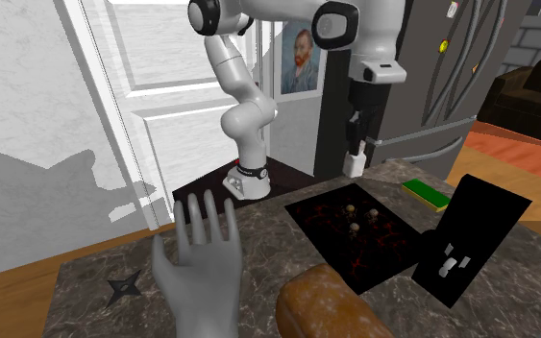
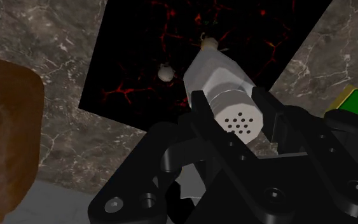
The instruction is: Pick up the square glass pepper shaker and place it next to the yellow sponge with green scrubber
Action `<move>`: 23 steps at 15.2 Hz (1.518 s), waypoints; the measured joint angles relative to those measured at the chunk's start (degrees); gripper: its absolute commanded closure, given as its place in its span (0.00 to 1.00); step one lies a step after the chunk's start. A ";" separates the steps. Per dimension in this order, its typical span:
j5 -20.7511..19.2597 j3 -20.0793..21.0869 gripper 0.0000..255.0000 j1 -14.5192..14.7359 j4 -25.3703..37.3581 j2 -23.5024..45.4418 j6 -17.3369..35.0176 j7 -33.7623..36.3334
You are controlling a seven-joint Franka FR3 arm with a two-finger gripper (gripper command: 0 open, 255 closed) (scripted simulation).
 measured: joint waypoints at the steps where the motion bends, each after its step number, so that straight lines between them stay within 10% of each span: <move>1: 0.38 1.02 1.00 0.47 -0.25 -0.35 -0.23 1.29; 23: 5.79 23.30 1.00 11.30 15.82 16.70 -0.90 31.77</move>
